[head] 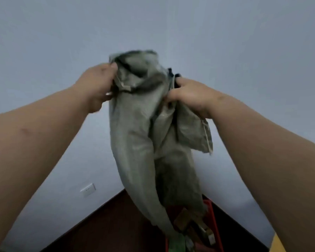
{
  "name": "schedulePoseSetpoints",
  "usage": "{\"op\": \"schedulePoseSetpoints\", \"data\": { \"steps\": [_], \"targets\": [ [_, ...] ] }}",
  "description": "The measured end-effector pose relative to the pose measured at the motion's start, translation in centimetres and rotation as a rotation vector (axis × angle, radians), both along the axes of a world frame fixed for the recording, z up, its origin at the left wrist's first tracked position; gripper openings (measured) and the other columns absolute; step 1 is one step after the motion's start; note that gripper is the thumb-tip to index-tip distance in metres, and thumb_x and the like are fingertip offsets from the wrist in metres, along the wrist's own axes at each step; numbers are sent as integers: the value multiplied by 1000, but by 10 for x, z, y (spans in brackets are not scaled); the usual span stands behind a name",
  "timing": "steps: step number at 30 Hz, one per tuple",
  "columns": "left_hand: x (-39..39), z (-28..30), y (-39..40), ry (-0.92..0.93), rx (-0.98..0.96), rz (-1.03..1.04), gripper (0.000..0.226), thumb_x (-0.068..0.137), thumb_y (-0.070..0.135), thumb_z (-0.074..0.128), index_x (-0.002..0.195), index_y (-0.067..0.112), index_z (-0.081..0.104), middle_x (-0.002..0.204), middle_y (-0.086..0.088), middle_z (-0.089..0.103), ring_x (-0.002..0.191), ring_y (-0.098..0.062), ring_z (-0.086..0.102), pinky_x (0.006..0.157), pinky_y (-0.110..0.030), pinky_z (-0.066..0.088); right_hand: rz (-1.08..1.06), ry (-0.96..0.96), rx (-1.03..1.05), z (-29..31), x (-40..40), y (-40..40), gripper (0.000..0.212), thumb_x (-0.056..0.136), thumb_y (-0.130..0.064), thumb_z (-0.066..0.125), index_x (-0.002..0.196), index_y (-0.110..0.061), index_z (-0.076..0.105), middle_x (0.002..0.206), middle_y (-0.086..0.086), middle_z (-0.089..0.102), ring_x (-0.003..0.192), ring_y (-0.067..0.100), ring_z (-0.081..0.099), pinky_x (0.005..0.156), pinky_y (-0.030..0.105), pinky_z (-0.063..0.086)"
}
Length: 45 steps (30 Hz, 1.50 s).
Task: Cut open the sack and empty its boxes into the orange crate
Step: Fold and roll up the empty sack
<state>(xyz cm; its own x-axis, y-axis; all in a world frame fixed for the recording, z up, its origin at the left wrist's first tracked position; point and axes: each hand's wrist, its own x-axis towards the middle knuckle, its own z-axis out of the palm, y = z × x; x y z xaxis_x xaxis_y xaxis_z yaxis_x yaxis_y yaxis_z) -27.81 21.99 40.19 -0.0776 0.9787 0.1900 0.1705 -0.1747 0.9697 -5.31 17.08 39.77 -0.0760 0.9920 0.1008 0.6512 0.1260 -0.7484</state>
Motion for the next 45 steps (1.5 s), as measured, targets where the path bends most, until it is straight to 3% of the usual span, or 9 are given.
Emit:
{"op": "schedulePoseSetpoints", "data": {
  "steps": [4, 7, 10, 13, 17, 22, 26, 38, 45],
  "targets": [
    [-15, -5, 1, -108, 208, 308, 37, 93, 50, 38, 112, 28, 62, 116, 2, 65, 109, -21, 61, 100, -42, 49, -213, 95, 411, 0, -1, 14, 76, 77, -12, 57, 148, -12, 28, 163, -4, 7, 142, 10, 26, 111, 26, 29],
    [-25, -3, 12, -119, 114, 157, 35, 93, 48, 41, 116, 30, 61, 113, 3, 67, 103, -21, 64, 93, -42, 51, -114, -34, 294, 0, -7, 23, 71, 76, -19, 61, 144, -13, 38, 155, 5, 30, 140, 22, 36, 115, 36, 32],
    [-24, -24, 4, 33, -237, -126, 18, 97, 37, 47, 100, 28, 62, 96, 6, 66, 84, -16, 65, 83, -43, 52, -15, -247, -98, -22, -14, 19, 36, 75, -18, 66, 109, -9, 62, 117, 12, 63, 107, 28, 60, 91, 36, 50],
    [-30, -34, 8, -158, -150, 103, 17, 94, 36, 50, 101, 27, 62, 105, 4, 68, 92, -14, 65, 90, -50, 54, -242, -51, 92, -24, -7, 21, 28, 77, -8, 60, 105, -5, 61, 111, 16, 64, 103, 31, 61, 81, 33, 49],
    [-34, -23, 17, -305, 97, 198, 26, 94, 45, 45, 109, 33, 62, 114, 7, 68, 103, -15, 66, 90, -46, 55, -406, 135, 520, 2, -5, 27, 60, 83, -13, 52, 141, -8, 39, 150, 8, 36, 136, 21, 40, 110, 31, 36],
    [-11, -48, 9, 272, -303, -129, 16, 95, 28, 49, 89, 29, 65, 100, 2, 69, 91, -19, 67, 81, -40, 53, -211, -221, 151, -22, -15, 34, 7, 81, -4, 52, 86, -8, 55, 99, 11, 56, 92, 26, 54, 60, 25, 36],
    [-16, -52, 21, -126, -291, 193, 22, 90, 14, 46, 76, 18, 62, 80, -3, 68, 71, -21, 65, 54, -33, 55, -214, -108, 130, -31, 1, 36, 32, 79, 3, 45, 102, 2, 66, 96, 12, 64, 87, 24, 58, 70, 28, 41],
    [-55, -84, 42, -284, -335, 510, 21, 85, 13, 39, 83, 21, 59, 95, -3, 61, 83, -23, 58, 84, -34, 52, 42, 430, -455, -86, 47, 20, 27, 76, 18, 53, 63, -5, 58, 63, 15, 58, 57, 26, 58, 57, 27, 52],
    [-28, -85, 37, -136, -370, 274, 17, 90, 23, 44, 81, 19, 59, 86, -12, 59, 70, -24, 58, 67, -35, 50, 25, 437, -592, -124, 28, 26, 34, 76, 12, 57, 52, -12, 57, 54, 2, 60, 61, 21, 55, 57, 26, 47]
  ]
}}
